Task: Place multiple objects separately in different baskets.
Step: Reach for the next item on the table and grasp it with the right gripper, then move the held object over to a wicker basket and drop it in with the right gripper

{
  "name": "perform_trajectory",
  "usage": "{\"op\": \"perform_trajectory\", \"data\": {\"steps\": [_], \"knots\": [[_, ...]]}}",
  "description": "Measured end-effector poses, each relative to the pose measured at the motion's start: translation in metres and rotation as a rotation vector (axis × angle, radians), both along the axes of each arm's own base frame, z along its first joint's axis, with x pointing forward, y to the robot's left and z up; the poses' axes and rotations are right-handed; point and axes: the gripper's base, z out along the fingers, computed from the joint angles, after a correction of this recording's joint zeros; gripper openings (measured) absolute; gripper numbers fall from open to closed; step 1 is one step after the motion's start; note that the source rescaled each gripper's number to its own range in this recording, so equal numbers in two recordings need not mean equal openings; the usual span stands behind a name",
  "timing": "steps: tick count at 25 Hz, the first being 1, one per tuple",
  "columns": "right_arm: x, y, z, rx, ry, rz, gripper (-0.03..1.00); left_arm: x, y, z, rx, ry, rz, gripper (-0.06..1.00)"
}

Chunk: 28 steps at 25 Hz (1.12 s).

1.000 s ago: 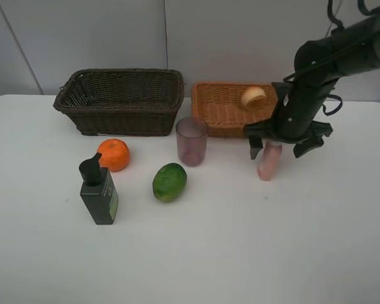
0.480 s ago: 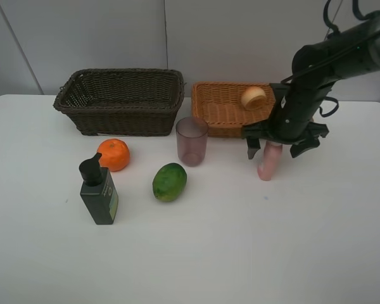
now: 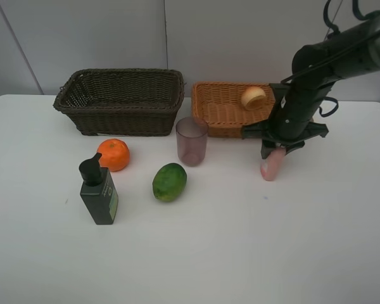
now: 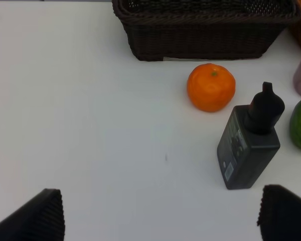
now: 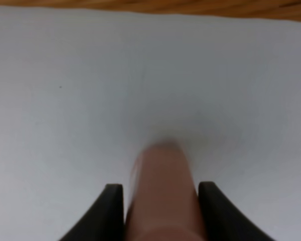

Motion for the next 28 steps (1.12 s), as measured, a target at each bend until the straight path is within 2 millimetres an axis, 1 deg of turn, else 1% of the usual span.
{"op": "perform_trajectory", "data": {"steps": [7,15,18,21,28], "knots": [[0.0,0.0,0.0,0.0,0.0,0.0,0.01,0.0,0.0,0.0,0.0,0.0,0.0,1.0],[-0.001,0.002,0.0,0.006,0.017,0.051,0.01,0.0,0.0,0.0,0.0,0.0,0.0,1.0],[-0.003,0.002,0.003,0.013,0.021,0.049,0.01,0.0,0.0,0.0,0.0,0.0,0.0,1.0],[-0.004,0.001,0.012,0.017,0.005,0.049,0.01,0.0,0.0,0.0,0.0,0.0,0.0,1.0],[-0.013,-0.002,0.046,0.03,-0.044,0.044,0.01,0.0,0.0,0.0,0.0,0.0,0.0,1.0]]}}
